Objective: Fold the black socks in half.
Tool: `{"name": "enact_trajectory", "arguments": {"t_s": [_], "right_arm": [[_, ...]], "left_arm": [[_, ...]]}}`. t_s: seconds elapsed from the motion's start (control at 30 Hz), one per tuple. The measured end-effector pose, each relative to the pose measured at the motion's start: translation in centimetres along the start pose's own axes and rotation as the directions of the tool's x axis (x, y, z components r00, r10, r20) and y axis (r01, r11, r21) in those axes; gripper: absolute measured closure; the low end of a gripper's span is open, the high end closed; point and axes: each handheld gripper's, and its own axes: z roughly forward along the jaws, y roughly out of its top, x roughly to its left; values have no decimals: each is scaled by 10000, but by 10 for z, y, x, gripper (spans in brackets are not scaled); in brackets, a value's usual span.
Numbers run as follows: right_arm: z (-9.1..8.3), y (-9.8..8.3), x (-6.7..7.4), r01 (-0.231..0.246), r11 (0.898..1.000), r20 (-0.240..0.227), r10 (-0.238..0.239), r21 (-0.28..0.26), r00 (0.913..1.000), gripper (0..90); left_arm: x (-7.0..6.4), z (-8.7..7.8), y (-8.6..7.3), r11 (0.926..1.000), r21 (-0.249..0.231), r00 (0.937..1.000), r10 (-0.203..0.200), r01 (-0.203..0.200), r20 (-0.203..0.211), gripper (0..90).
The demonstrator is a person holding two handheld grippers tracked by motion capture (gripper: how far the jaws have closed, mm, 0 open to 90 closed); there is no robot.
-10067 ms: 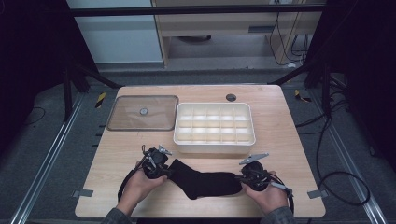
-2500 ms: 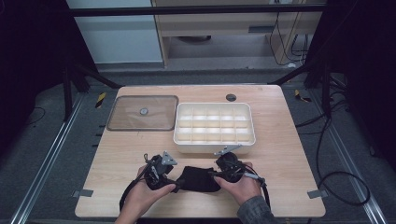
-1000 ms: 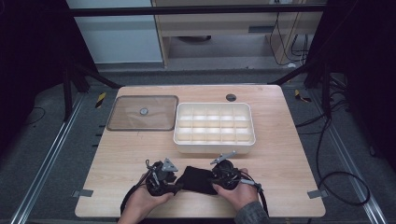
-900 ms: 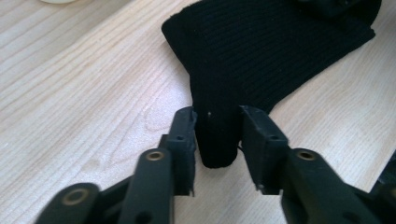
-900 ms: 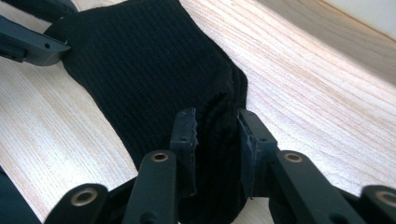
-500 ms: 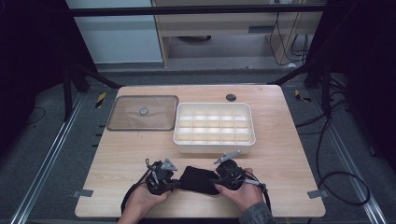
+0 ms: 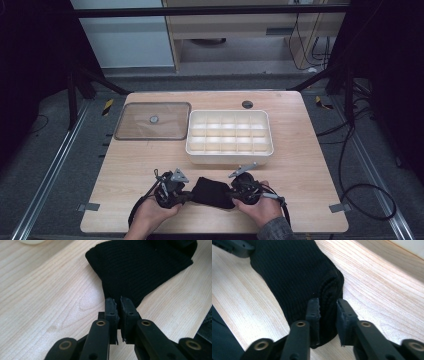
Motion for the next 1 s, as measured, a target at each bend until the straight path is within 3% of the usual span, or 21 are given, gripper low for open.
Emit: {"name": "enact_trajectory", "arguments": {"t_s": [0.2,0.23,0.3,0.4,0.57,0.73,0.83,1.0], "right_arm": [[-1,0,1,68,10000,37,-68,-17,10000,803],[-1,0,1,80,10000,32,-79,-4,10000,803],[-2,0,0,73,10000,20,-73,-53,10000,793],[-6,0,-1,55,9996,81,-53,-276,10000,717],[-13,0,0,-72,9989,207,82,-468,9998,602],[-8,5,1,-300,9975,236,315,-639,9992,566],[-5,12,2,-361,9968,382,389,-720,9985,550],[-2,15,4,-316,9978,502,346,-581,9981,528]], "left_arm": [[0,0,-1,9999,40,9998,103,-102,-191,789],[0,0,-1,9999,-16,9995,110,-110,-286,755],[-1,-1,-1,9997,-243,9984,37,-51,-566,570],[-2,-5,-2,9989,-446,9982,96,-123,-596,526],[-1,-6,-5,9992,-306,9978,237,-256,-625,524],[0,-3,-8,9987,-482,9982,-220,193,-558,439],[0,-3,-8,9981,-566,9989,-256,234,-381,478],[1,-8,-8,9970,-735,9981,-263,221,-554,514]]}}
